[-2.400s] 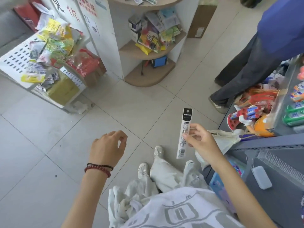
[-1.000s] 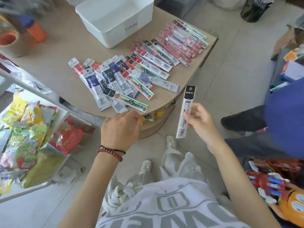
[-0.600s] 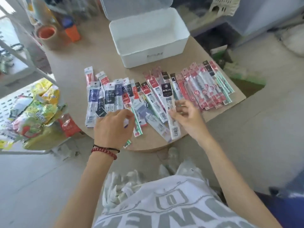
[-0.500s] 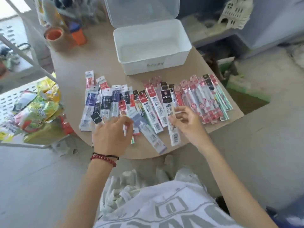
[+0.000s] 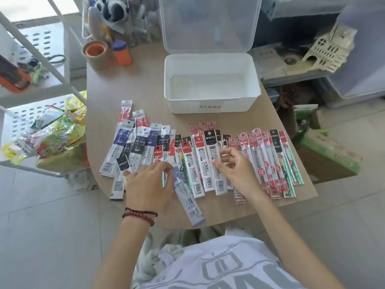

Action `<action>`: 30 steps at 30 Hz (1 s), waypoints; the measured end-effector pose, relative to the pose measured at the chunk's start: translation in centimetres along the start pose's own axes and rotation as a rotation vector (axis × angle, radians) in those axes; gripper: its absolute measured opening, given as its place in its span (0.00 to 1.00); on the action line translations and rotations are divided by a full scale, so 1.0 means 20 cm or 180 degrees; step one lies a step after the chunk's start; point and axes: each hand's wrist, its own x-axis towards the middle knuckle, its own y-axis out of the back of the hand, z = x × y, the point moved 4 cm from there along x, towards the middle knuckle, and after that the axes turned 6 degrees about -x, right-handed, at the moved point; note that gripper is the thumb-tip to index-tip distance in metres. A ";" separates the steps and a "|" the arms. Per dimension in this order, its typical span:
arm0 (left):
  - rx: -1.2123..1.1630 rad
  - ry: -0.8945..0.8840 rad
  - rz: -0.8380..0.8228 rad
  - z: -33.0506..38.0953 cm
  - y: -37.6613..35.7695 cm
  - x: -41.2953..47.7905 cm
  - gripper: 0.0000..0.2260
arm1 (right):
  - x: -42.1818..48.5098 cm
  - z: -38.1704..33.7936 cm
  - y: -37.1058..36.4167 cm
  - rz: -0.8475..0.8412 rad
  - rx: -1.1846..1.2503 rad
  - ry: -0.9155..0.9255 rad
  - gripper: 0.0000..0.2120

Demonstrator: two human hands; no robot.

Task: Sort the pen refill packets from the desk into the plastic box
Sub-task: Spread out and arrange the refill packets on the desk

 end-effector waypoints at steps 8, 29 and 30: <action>-0.0149 0.0042 0.0076 -0.16 0.03 0.08 0.09 | 0.12 -0.04 -0.12 0.0072 -0.0277 -0.0094 0.14; -0.0012 0.0799 0.0472 -0.13 -0.06 -0.15 0.12 | 0.18 -0.08 -0.20 0.0043 -0.1075 0.0528 0.17; 0.0005 0.0805 0.0487 -0.13 -0.07 -0.17 0.11 | 0.18 -0.08 -0.20 0.0044 -0.1176 0.0600 0.17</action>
